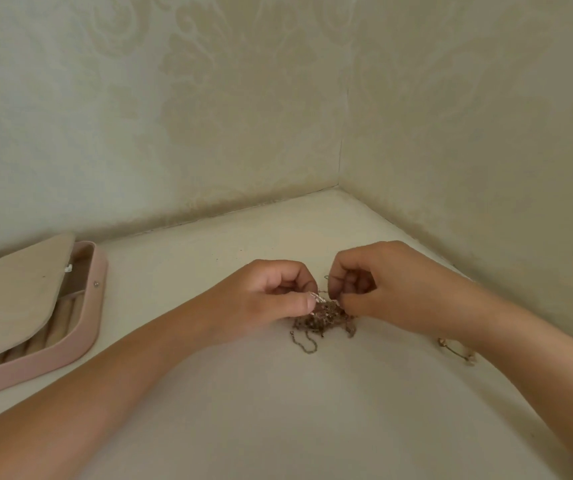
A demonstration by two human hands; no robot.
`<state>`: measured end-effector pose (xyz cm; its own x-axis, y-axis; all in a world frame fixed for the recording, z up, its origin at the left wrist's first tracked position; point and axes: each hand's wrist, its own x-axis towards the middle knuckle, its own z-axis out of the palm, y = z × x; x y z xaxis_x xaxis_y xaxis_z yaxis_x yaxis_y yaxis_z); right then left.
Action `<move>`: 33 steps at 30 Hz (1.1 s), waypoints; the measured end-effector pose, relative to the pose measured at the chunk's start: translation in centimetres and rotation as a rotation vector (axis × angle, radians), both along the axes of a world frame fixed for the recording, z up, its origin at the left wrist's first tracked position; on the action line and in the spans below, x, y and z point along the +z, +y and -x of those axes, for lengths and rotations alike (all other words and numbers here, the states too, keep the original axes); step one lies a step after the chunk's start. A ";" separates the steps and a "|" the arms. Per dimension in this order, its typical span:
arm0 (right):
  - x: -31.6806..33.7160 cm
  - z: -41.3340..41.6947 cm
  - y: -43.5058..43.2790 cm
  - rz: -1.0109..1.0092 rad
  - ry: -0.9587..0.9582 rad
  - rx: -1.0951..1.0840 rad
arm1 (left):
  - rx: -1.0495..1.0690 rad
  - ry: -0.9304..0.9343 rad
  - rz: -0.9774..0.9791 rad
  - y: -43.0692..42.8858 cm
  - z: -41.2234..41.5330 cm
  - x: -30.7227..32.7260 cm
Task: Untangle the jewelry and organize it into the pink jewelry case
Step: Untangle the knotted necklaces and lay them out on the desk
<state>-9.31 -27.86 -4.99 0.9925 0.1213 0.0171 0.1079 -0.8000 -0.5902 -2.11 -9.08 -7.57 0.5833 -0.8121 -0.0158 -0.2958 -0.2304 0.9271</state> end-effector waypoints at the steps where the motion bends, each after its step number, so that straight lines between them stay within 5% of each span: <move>1: 0.0 -0.1 -0.1 0.015 -0.030 -0.020 | -0.001 0.033 0.031 0.0 0.0 -0.1; 9: -0.4 -0.4 0.8 -0.141 -0.155 -0.238 | 0.003 0.220 0.317 -0.5 -0.3 -0.5; 13: -0.1 -0.7 1.2 -0.742 0.068 -0.187 | 0.025 0.359 0.406 -0.4 -0.8 -0.5; 15: -0.2 -0.6 1.1 -0.879 0.132 -0.142 | 0.069 0.404 0.408 -0.4 -1.0 -0.7; 23: -0.9 -0.7 1.6 -0.641 0.207 -0.143 | 0.263 0.436 0.359 -0.4 -1.0 -0.5; 28: -0.9 -0.8 0.8 -0.248 -0.137 -0.334 | 0.293 0.391 0.344 -0.4 -0.7 -0.6; 33: 0.7 -0.1 -1.3 -0.079 -0.203 -0.444 | 0.418 0.337 0.395 -0.4 -0.3 -0.9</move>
<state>-9.21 -29.19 -4.25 0.9238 -0.3219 0.2073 -0.1141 -0.7482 -0.6536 -1.84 -9.51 -8.51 0.8654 -0.5010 0.0002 0.0652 0.1129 0.9915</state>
